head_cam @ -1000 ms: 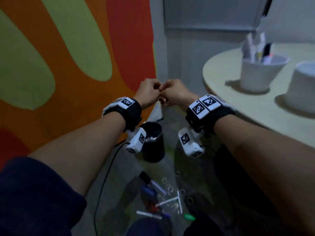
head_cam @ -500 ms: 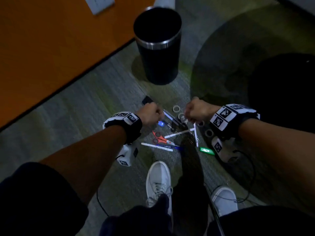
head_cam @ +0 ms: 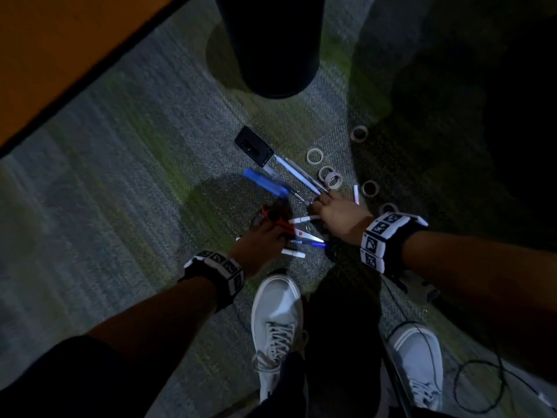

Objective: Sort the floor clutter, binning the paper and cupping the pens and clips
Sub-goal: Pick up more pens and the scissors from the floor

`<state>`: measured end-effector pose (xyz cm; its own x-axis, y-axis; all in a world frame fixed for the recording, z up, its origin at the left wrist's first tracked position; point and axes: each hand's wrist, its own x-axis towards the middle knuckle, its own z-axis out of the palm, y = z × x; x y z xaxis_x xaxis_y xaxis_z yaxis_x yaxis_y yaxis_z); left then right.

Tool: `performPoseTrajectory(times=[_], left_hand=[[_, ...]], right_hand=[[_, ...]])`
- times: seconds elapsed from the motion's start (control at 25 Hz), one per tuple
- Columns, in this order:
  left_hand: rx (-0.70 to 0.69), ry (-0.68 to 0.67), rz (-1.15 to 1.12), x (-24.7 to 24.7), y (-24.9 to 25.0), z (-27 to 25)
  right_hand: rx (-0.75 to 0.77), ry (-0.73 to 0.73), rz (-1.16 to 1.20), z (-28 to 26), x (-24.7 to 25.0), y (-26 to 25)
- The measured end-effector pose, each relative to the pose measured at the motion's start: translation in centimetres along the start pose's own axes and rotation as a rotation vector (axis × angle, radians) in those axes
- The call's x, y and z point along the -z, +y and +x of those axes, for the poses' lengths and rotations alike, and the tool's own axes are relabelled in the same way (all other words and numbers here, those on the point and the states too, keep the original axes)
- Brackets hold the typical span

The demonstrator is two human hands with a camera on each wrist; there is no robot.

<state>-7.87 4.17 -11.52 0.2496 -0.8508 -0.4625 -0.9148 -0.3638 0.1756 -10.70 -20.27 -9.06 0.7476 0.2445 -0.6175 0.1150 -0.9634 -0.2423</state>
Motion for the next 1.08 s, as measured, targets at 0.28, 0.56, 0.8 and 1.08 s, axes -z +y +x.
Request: performPoseTrajectory(times=[0.28,0.56,0.8,1.08], left_hand=[[-0.058,0.025,-0.152,4.7,-2.0,1.8],[-0.061,0.180,-0.057,13.2,-4.2,9.4],[-0.039,0.098,0.056,9.9,-4.4,12.4],[0.010,0.263,0.057,8.5,-4.5,11.1]], right_hand=[[-0.190,0.350,0.517,-2.7,0.9,3.3],[-0.578,0.232,0.784,-3.4,-1.8,5.1],[-0.576,0.198,0.500,-2.4,-1.8,4.0],[-0.507,0.326,0.739,-3.2,-0.6,4.1]])
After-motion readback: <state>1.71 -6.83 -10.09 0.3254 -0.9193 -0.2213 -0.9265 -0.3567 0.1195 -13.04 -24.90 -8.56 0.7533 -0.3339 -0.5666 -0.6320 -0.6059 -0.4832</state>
